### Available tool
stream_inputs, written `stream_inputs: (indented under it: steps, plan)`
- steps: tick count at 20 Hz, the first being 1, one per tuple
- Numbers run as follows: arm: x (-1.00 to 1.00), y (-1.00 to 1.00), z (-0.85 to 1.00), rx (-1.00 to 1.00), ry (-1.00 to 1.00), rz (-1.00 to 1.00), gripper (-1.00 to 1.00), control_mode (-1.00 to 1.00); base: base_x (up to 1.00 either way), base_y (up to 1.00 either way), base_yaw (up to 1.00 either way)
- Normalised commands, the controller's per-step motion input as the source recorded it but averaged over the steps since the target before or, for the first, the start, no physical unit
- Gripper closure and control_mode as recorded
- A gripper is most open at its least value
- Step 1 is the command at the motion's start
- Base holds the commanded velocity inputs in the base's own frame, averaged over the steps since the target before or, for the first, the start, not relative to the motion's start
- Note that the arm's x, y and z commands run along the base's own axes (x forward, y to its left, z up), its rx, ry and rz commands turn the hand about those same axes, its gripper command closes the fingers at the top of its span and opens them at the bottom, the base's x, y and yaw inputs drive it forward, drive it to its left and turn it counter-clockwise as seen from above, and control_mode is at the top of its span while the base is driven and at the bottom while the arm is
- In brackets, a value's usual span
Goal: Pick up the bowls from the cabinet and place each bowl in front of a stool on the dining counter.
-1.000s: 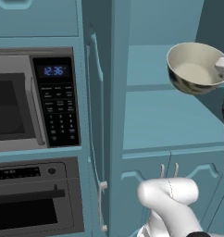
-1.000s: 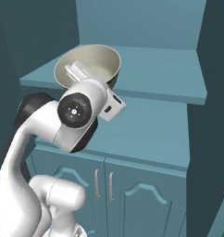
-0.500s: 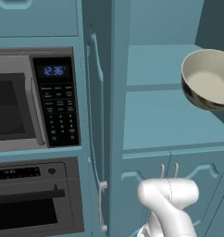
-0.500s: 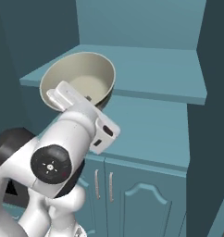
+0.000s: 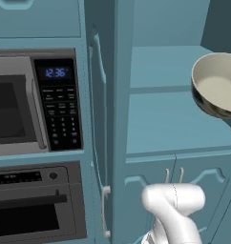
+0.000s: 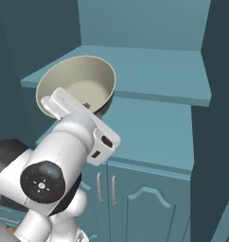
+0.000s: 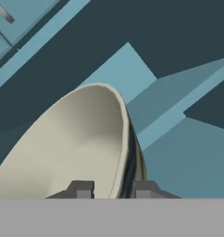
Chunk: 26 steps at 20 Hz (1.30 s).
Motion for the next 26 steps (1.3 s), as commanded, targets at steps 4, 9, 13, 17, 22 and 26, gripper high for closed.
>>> stream_inputs:
  steps: [4,9,13,17,22,26]
  plan:
    - [0.0,0.0,0.0,0.0,0.0,0.0,1.0,1.0,-0.76,0.0,0.01]
    - [0.0,0.0,0.0,0.0,0.0,0.0,1.0,1.0,-0.94,0.0,0.06]
    - [0.0,0.0,0.0,0.0,0.0,0.0,1.0,1.0,-0.81,-0.01,0.08]
    - [0.0,0.0,0.0,0.0,0.0,0.0,1.0,1.0,-0.61,0.0,0.21]
    - [0.0,0.0,0.0,0.0,0.0,0.0,1.0,1.0,-0.3,0.0,0.46]
    - [0.0,0.0,0.0,0.0,0.0,0.0,1.0,1.0,-0.13,0.0,0.67]
